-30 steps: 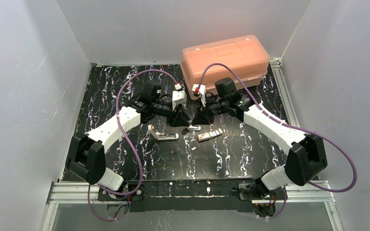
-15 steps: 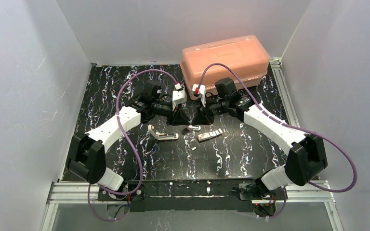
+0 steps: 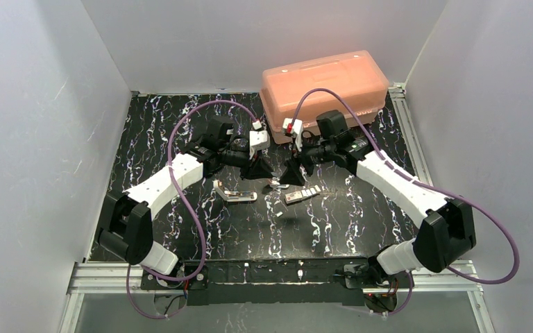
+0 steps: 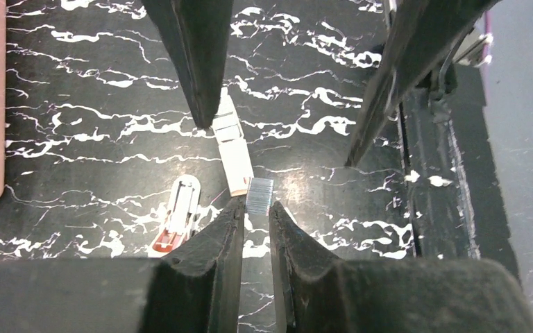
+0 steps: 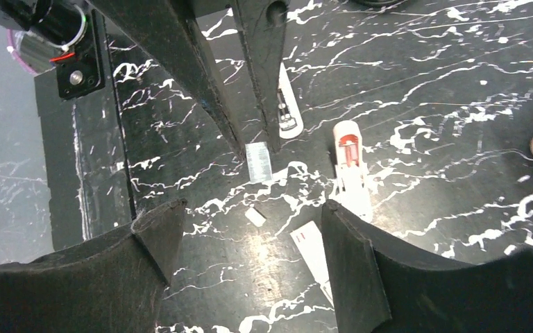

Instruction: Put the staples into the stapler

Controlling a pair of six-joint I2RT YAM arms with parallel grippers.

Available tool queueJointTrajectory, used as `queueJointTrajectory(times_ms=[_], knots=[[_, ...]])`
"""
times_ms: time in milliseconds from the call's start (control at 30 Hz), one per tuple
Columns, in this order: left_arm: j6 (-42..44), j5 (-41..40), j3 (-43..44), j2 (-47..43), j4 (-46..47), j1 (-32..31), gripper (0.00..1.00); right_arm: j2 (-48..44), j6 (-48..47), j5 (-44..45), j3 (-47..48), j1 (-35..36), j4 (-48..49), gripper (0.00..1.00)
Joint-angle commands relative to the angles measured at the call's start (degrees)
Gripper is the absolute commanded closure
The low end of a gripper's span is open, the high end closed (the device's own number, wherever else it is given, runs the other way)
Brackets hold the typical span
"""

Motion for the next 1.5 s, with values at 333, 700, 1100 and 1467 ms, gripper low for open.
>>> queueJointTrajectory(times_ms=[333,700,1100,1467], knots=[[11.06,-1.62,8.14,12.19,-4.58,-0.32,1.00,-5.65,-4.13,2.04,-5.48,-9.59,1.59,0.18],[18.41,-2.67,11.62,16.96,-6.59,-0.43,1.00,-5.25,-8.55,-0.87,-11.39,-15.98,2.82,0.19],[30.78,-6.41,8.61,9.83,-21.70,3.13,1.00,-9.00,-11.33,4.17,-16.19,-18.81,4.90,0.19],[40.71,-6.79,4.00,7.61,-26.57,6.10,1.00,-5.90,-13.66,3.98,-16.23,-19.35,3.05,0.20]])
